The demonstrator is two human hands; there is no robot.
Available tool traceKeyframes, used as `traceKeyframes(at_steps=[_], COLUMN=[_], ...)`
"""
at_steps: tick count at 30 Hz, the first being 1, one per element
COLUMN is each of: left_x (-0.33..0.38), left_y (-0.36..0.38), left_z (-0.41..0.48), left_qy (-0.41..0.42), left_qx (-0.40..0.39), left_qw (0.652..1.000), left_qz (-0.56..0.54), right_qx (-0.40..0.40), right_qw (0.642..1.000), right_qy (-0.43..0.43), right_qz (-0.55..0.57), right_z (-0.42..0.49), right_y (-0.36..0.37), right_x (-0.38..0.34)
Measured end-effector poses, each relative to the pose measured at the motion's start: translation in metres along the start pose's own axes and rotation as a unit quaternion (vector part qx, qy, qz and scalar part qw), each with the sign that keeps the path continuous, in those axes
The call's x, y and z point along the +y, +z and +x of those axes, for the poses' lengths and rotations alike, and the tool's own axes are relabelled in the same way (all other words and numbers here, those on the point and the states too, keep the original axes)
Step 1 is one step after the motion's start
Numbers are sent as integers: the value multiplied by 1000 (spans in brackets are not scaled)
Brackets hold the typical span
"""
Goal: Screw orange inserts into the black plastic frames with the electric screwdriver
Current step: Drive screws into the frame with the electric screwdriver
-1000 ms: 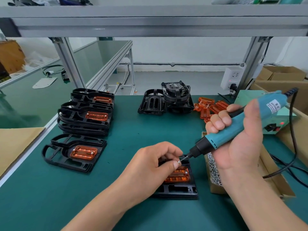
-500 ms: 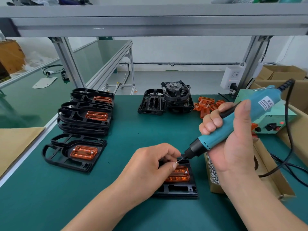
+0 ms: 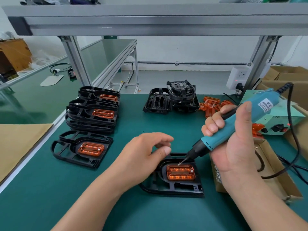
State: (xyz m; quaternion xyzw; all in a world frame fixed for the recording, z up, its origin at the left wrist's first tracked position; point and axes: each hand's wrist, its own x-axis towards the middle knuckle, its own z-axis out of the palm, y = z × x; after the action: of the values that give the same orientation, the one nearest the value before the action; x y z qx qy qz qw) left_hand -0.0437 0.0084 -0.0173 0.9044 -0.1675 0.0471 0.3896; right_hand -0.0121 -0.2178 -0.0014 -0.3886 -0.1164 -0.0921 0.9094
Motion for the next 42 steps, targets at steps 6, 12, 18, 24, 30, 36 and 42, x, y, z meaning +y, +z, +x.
traceKeyframes(at_steps=[6,12,18,24,30,36,42], left_x=[-15,-16,-18,-19,-19,-19,-17], left_y=[-8,-4,-2,-1,-1,-1,-1], left_z=[5,7,8,9,9,9,10], left_qy=[-38,-48,-49,-48,-44,-56,-65], left_qx=[-77,-99,-96,-93,-92,-92,-100], left_qw=[991,990,992,993,993,994,993], left_qz=[104,89,63,57,52,35,24], right_qx=[-10,-42,-58,-88,-120,-166,-203], right_qw=[1000,997,996,992,987,975,959], right_qy=[12,26,33,34,38,63,84], right_qz=[-26,-54,-67,-84,-100,-131,-179], right_z=[-1,-4,-4,-4,-7,-2,-4], right_y=[8,20,22,26,31,46,59], right_x=[10,20,21,19,18,21,28])
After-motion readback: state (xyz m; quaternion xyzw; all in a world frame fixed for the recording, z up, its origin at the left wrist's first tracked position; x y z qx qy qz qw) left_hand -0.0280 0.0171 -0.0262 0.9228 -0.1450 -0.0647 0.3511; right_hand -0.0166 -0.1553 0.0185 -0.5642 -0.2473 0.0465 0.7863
